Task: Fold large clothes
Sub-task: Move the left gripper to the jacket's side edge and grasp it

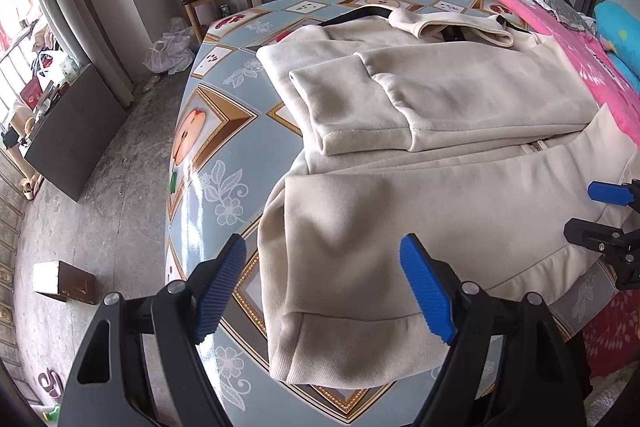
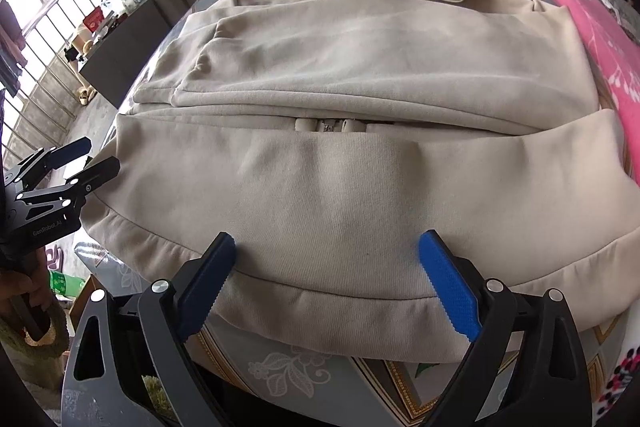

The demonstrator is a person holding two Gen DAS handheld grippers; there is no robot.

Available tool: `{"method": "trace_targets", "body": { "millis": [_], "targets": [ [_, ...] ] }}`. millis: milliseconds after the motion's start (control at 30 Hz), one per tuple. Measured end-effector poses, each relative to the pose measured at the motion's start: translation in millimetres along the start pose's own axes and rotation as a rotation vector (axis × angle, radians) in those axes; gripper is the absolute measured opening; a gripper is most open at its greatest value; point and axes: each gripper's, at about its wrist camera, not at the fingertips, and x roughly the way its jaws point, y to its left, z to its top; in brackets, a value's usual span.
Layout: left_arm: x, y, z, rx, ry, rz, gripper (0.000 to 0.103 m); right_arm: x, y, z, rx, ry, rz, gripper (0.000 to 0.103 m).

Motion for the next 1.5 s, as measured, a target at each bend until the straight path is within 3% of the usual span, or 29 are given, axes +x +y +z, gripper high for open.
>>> {"method": "trace_targets", "body": {
  "millis": [900, 967, 1067, 1200, 1300, 1500],
  "targets": [
    [4.6, -3.9, -0.4, 0.029, -0.001, 0.026, 0.077, -0.2, 0.1, -0.6, -0.009, -0.012, 0.017, 0.091],
    [-1.4, 2.8, -2.0, 0.006, -0.046, -0.032, 0.077, -0.3, 0.1, -0.4, -0.010, -0.010, 0.015, 0.091],
    [-9.3, 21.3, -8.1, -0.059, -0.118, -0.177, 0.077, -0.2, -0.2, -0.1, -0.007, -0.009, 0.015, 0.091],
    [-8.2, 42.2, -12.3, -0.132, -0.141, -0.324, 0.077, -0.2, 0.8, -2.0, -0.007, -0.020, 0.007, 0.091],
    [-6.4, 47.7, -8.6, -0.160, -0.148, -0.372, 0.076, -0.5, 1.0, -3.8, -0.012, -0.026, 0.003, 0.091],
    [2.5, 54.5, -4.9, -0.248, -0.120, -0.415, 0.056, -1.6, -0.8, -4.5, -0.015, -0.026, 0.014, 0.091]
  ]
}}
